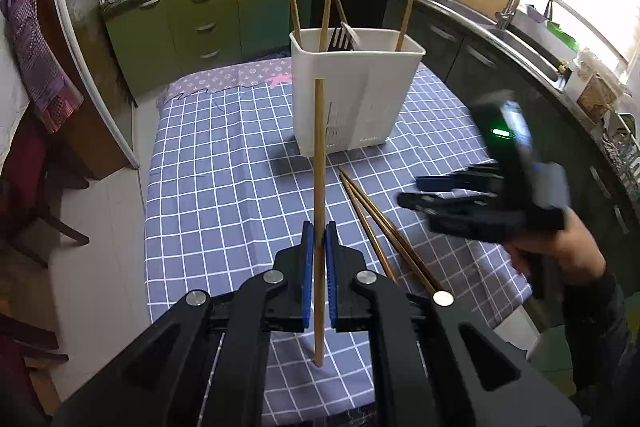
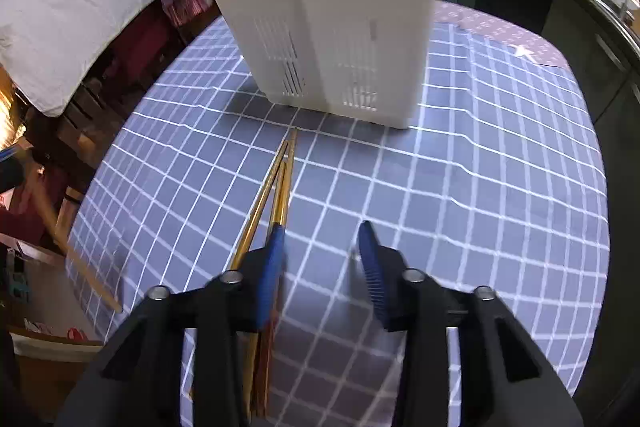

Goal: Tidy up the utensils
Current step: 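Grasp a wooden chopstick with the right tool and lift it while the left tool holds its chopstick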

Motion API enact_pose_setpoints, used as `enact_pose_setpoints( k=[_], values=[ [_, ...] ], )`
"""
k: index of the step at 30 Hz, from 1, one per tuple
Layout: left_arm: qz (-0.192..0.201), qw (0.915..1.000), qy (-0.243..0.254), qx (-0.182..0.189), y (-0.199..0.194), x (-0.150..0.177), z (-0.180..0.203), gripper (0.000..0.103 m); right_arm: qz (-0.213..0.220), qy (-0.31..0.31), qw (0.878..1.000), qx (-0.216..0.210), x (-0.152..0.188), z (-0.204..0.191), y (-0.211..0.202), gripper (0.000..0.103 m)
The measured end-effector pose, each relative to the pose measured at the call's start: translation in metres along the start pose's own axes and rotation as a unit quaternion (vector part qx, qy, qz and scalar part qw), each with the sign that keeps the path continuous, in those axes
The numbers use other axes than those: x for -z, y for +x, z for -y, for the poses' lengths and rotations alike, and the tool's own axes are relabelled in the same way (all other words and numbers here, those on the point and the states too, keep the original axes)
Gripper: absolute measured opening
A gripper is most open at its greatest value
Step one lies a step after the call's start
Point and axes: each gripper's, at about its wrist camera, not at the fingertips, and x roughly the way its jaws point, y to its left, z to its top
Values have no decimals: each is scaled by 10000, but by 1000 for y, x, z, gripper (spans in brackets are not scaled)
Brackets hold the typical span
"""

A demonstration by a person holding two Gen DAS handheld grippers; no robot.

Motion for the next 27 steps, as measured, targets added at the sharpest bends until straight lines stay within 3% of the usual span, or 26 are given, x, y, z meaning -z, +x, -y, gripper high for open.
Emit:
enact_pose_setpoints(
  k=[3,14,18,26,27],
  values=[
    [104,9999,25,46,-10,5,0,6,-181,-52,9998,-56,-8,-5,14,23],
    [250,9995,162,92,-23,14,0,6,-408,-355,9983,239,-19,-22,35,23],
    [265,9994,182,89,-25,15,1,6,-381,-490,9956,697,-18,-27,34,23],
    [272,9994,186,82,-25,15,0,6,-524,-507,9952,646,-24,-39,46,23],
    [273,9994,193,77,-26,15,0,6,-509,-495,9955,626,-25,-39,48,19]
  ],
)
